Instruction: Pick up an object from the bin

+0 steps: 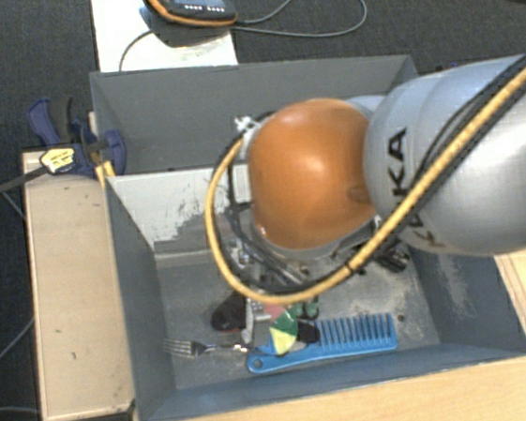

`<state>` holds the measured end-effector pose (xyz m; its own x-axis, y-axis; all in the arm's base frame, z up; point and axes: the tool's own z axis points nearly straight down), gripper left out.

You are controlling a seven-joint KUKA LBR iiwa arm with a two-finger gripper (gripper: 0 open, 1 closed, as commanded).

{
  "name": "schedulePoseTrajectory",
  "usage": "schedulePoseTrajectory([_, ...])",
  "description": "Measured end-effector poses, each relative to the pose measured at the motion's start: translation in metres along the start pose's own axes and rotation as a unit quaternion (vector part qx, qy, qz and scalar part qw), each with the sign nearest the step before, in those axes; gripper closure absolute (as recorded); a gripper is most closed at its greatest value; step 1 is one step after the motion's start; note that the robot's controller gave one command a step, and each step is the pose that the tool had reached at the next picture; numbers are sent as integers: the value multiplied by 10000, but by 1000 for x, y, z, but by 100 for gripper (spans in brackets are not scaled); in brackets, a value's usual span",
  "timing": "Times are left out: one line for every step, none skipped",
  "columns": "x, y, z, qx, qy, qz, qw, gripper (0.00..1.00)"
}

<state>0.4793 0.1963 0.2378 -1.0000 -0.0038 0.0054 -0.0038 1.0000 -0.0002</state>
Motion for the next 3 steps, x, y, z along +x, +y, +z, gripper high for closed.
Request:
schedulePoseTrajectory([-2, -1, -3, -7, -36, 22, 10000, 0])
schedulePoseTrajectory([-9, -15, 50, -8, -72, -1590, 9873, 0])
schedulePoseTrajectory([-12, -29, 85, -4, -55, -1975, 9803, 0])
